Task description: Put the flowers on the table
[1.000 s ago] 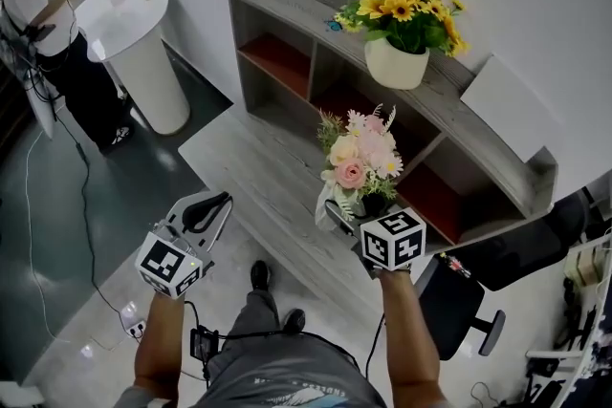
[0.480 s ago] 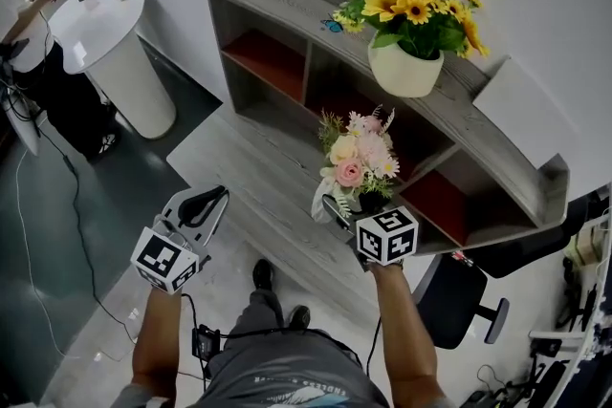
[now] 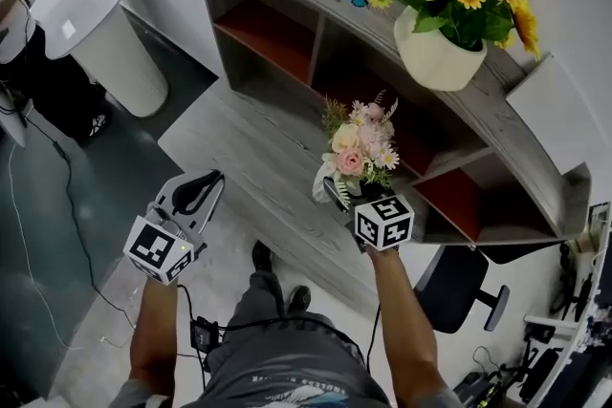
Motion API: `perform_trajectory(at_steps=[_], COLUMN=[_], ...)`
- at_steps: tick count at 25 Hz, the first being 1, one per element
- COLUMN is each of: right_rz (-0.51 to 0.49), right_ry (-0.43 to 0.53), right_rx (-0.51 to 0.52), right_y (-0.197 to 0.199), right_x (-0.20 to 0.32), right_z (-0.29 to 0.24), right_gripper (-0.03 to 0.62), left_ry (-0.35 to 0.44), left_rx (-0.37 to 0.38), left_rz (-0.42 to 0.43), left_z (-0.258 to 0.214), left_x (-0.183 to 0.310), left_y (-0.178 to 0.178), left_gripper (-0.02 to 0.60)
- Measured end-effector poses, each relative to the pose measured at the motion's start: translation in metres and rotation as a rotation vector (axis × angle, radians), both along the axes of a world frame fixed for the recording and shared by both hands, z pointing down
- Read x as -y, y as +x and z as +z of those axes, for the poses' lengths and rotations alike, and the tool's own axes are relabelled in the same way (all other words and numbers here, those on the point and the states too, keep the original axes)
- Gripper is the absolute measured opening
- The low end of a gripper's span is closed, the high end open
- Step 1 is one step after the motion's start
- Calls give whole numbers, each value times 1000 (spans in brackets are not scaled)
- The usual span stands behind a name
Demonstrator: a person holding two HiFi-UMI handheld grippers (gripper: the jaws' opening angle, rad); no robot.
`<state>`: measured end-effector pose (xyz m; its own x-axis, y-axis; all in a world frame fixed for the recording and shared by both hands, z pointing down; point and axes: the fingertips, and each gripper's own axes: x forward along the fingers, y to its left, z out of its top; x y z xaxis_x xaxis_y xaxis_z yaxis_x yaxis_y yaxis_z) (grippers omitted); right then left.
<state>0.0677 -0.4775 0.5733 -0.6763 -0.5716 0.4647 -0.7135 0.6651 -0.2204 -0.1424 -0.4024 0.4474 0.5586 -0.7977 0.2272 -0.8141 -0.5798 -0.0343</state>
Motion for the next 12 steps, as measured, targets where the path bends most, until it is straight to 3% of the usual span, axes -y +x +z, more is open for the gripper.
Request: perform_trajectory(at_steps=[12], right_rz=[-24], right_ry=[44], right_rx=[-34], right_y=[-15], right_x=[19], right_z=[51], right_gripper=[314], left_ry=[-74], left_rx=[-15], left_rz=[-4], left_z=[44], left_x=[15], left_y=[-11], left_gripper=[38])
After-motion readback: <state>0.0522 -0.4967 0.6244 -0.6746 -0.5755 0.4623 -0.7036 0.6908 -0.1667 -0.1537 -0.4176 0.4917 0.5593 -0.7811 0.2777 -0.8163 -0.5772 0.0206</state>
